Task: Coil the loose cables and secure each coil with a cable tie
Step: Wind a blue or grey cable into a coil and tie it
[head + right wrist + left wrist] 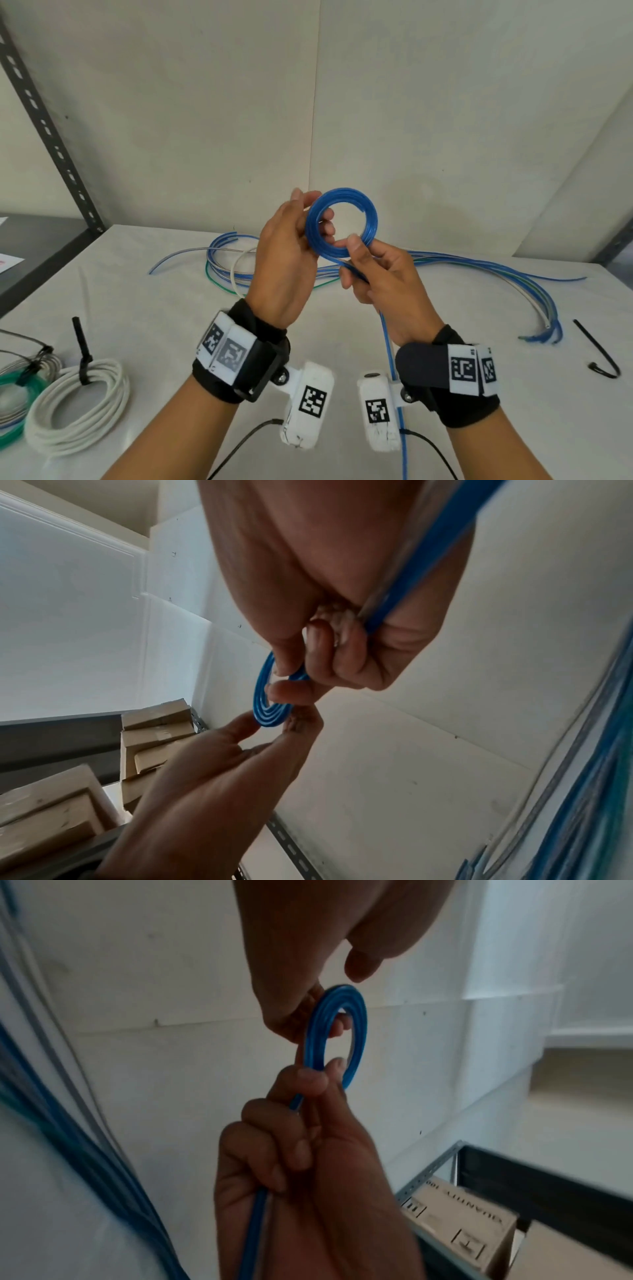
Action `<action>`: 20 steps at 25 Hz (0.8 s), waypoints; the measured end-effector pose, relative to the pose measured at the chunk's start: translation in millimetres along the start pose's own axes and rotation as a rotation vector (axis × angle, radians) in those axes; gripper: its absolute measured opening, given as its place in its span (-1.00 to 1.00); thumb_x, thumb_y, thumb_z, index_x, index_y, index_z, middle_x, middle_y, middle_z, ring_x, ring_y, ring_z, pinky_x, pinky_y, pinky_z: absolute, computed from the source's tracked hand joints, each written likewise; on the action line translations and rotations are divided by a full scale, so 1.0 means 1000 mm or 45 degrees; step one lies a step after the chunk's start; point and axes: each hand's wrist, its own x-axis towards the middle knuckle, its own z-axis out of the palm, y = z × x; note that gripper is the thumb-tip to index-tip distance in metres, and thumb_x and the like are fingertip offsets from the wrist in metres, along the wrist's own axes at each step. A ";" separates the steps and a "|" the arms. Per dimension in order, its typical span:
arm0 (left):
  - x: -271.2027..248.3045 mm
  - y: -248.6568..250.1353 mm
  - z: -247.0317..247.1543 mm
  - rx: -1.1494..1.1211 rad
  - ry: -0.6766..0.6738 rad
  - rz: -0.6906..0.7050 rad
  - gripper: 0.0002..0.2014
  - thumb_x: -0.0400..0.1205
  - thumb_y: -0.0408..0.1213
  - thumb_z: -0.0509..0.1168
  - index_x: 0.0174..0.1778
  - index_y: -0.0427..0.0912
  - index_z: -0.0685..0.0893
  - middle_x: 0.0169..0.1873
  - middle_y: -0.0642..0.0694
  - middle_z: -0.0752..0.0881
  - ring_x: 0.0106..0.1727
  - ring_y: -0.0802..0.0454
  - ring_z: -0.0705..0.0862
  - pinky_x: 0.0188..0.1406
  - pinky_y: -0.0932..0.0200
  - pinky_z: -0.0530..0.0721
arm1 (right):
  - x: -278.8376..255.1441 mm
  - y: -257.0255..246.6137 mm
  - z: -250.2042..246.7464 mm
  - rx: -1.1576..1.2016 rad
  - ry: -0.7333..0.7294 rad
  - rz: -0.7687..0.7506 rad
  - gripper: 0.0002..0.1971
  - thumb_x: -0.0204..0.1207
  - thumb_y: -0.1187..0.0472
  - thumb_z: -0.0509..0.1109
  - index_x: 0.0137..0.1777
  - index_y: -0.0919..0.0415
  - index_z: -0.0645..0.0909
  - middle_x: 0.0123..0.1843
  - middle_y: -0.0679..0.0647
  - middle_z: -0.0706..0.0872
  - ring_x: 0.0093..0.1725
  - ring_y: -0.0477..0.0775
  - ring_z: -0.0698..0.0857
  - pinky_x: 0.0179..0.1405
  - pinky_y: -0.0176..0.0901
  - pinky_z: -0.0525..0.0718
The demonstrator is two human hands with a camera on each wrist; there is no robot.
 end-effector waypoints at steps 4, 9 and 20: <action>-0.005 0.003 0.008 0.105 -0.004 0.128 -0.73 0.88 -0.21 -0.05 0.14 -0.25 0.51 -0.49 -0.01 0.36 -0.47 0.08 0.36 -0.37 0.17 0.50 | -0.001 0.002 0.006 -0.003 -0.034 0.038 -0.68 0.70 -0.02 0.31 0.14 0.22 0.75 -0.44 0.12 0.60 -0.52 -0.04 0.25 -0.49 -0.25 0.25; -0.002 0.019 0.001 0.333 0.141 0.202 -0.78 0.81 -0.40 -0.10 -0.10 -0.17 0.38 -0.60 0.13 0.19 -0.57 0.13 0.14 -0.58 0.20 0.16 | -0.004 -0.001 0.005 -0.099 -0.341 0.107 -0.79 0.71 0.21 0.36 0.24 0.27 0.68 -0.33 0.16 0.72 -0.51 -0.01 0.29 -0.51 -0.29 0.30; 0.003 0.029 -0.022 0.843 -0.234 0.087 -0.75 0.88 -0.25 -0.06 -0.06 -0.19 0.41 -0.58 0.12 0.18 -0.58 0.11 0.14 -0.59 0.28 0.20 | -0.004 -0.007 -0.012 -0.378 -0.562 0.169 -0.80 0.70 0.27 0.37 0.29 0.24 0.60 -0.28 0.16 0.81 -0.54 0.00 0.36 -0.48 -0.29 0.43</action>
